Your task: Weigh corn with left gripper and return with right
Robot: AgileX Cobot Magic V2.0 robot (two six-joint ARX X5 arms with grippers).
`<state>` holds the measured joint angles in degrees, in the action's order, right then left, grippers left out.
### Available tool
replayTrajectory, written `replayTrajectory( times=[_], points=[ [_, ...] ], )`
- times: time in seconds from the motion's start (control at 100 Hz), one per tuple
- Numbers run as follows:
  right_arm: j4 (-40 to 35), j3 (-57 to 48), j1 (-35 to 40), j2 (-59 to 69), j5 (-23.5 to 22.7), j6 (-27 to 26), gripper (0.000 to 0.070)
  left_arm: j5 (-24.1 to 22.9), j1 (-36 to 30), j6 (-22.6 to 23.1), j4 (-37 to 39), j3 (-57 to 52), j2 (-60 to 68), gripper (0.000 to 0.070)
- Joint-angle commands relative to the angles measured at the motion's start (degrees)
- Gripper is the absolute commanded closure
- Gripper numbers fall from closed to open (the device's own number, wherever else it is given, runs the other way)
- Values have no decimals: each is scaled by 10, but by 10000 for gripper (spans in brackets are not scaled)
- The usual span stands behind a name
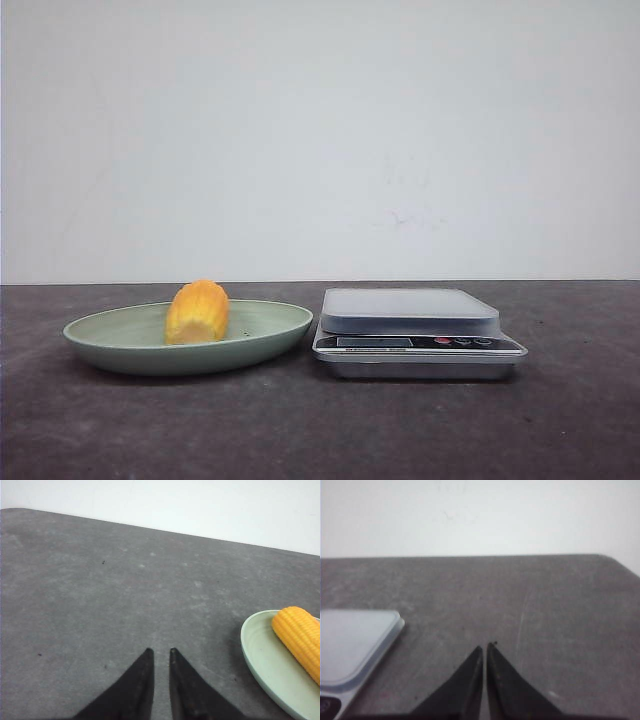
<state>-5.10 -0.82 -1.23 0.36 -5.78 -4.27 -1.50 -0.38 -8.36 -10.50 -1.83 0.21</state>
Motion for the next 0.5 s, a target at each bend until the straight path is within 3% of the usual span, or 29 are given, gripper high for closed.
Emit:
replayTrajectory(
  times=[0.0,0.27,0.49],
  points=[
    [4,1,-1,-1,8,7,692,0,0,3,2,10,0,684],
    [-51,1,-2,-1,15,10,692,0,0,3,2,10,0,684],
    [-49,1,-2,-1,13,17,692,0,0,3,2,10,0,684]
  ],
)
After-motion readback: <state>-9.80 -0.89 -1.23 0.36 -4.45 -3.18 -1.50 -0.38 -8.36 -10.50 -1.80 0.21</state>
